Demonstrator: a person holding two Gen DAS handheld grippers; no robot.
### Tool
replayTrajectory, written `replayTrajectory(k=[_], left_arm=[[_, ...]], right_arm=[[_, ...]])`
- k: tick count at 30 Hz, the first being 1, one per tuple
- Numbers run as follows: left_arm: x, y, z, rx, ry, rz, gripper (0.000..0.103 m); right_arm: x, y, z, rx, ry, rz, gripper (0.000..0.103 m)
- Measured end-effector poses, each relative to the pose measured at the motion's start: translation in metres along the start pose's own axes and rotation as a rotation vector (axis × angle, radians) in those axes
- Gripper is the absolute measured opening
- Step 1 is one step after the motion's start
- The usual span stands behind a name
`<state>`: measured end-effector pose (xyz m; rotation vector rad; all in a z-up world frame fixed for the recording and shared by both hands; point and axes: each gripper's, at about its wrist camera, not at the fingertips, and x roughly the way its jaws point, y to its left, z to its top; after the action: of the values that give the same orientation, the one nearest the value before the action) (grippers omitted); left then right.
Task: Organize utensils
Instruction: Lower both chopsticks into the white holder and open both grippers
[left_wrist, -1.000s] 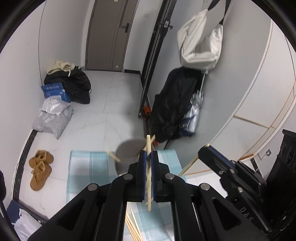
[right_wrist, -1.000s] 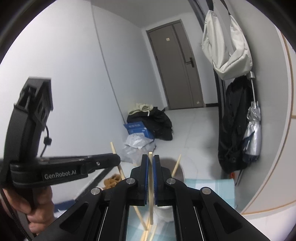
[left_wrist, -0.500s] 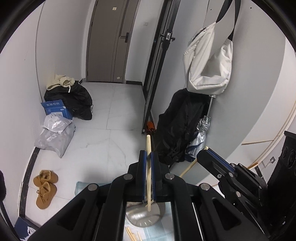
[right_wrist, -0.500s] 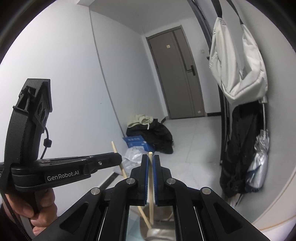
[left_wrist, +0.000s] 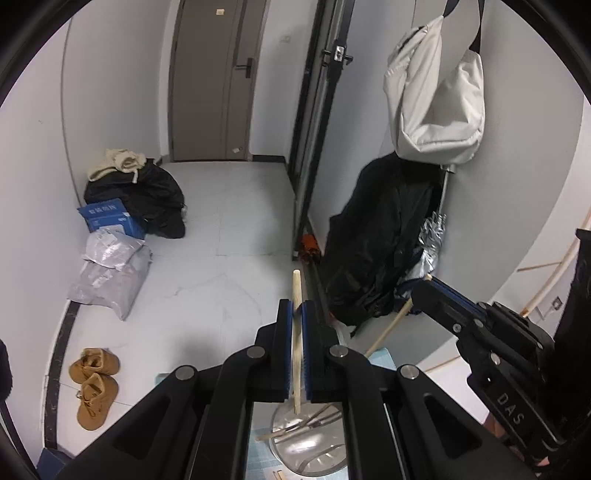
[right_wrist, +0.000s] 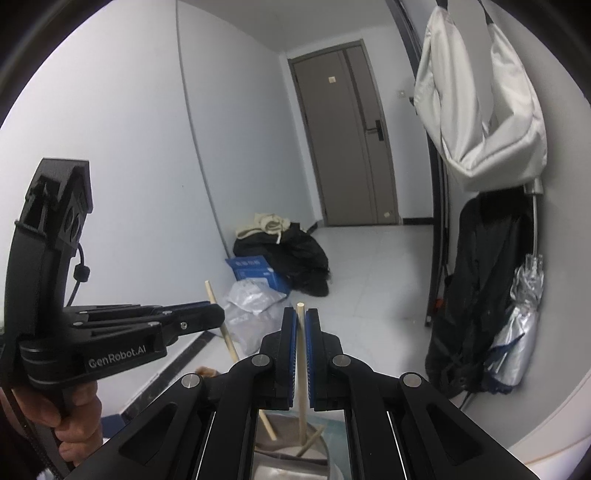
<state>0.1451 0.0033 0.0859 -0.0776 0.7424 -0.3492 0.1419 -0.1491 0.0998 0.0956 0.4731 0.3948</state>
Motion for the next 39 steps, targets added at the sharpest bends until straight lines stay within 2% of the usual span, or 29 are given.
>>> replayTrajectory(k=[11, 16, 18, 20, 24, 28, 33, 36, 38, 39], left_arm=[[0.003, 0.001, -0.013, 0.007, 0.003, -0.017, 0.001], [0.008, -0.002, -0.026, 0.023, 0.033, -0.018, 0.001], [0.009, 0.000, -0.034, -0.002, 0.046, -0.011, 0.001], [0.010, 0.003, -0.040, -0.027, 0.068, -0.041, 0.001], [0.007, 0.002, -0.044, -0.027, 0.075, -0.021, 0.001], [0.001, 0.000, -0.045, -0.030, 0.077, 0.010, 0.003], [-0.014, -0.004, -0.053, -0.027, 0.048, 0.073, 0.018], [-0.025, -0.006, -0.059, -0.041, 0.013, 0.124, 0.039], [-0.034, -0.007, -0.063, -0.057, -0.018, 0.151, 0.058], [-0.040, -0.009, -0.066, -0.061, -0.036, 0.158, 0.061]], right_arm=[[0.012, -0.004, -0.020, 0.031, 0.030, 0.017, 0.004], [0.024, -0.002, -0.038, 0.033, 0.077, 0.023, 0.004], [0.030, -0.003, -0.045, 0.034, 0.102, 0.030, 0.007], [0.035, -0.003, -0.053, 0.035, 0.139, 0.033, 0.007], [0.037, -0.007, -0.065, 0.043, 0.181, 0.020, 0.007], [0.019, -0.011, -0.065, 0.071, 0.163, 0.001, 0.009], [-0.013, -0.016, -0.065, 0.099, 0.118, -0.031, 0.023], [-0.030, -0.015, -0.066, 0.099, 0.110, -0.042, 0.027], [-0.042, -0.011, -0.068, 0.094, 0.099, -0.047, 0.027], [-0.049, -0.009, -0.070, 0.087, 0.091, -0.051, 0.027]])
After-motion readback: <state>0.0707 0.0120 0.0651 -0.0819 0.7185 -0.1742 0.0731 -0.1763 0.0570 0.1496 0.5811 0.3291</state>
